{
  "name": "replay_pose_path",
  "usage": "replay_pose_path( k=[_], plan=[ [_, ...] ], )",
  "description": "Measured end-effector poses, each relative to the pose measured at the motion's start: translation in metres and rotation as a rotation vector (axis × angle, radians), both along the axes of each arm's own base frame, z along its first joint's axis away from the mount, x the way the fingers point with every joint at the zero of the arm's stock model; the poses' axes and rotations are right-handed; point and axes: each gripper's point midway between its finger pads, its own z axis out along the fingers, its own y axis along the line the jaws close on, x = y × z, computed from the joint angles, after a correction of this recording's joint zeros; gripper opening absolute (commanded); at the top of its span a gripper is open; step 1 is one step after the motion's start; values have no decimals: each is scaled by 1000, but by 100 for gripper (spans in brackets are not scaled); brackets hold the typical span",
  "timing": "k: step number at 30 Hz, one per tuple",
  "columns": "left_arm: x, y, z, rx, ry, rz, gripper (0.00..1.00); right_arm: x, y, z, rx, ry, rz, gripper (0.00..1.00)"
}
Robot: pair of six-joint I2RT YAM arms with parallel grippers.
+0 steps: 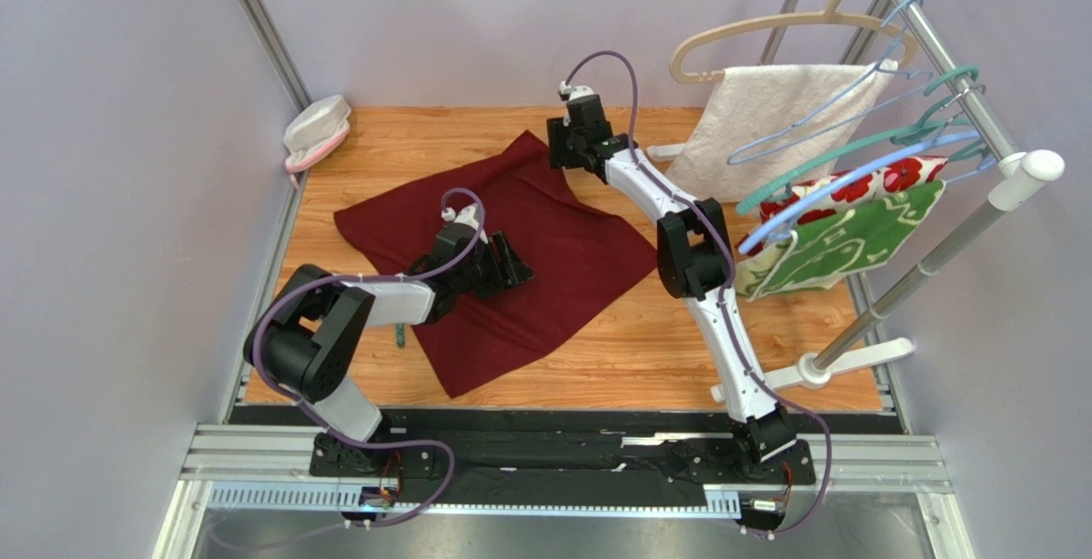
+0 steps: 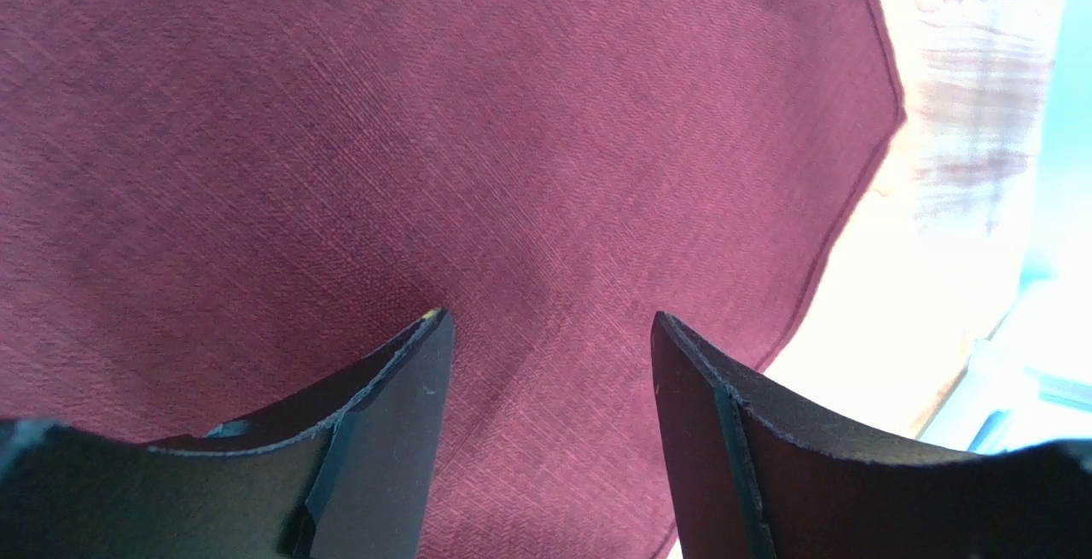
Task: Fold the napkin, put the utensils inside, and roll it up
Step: Flatten the napkin out
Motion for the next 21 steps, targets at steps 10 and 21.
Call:
replay_pose_path(
  k=[10, 21],
  plan=[
    [-17, -12, -1, -48, -2, -20, 67, -10, -9, -21, 20, 101, -25, 57],
    [-62, -4, -2, -78, 12, -67, 67, -21, -17, -22, -3, 117, -55, 66]
  ],
)
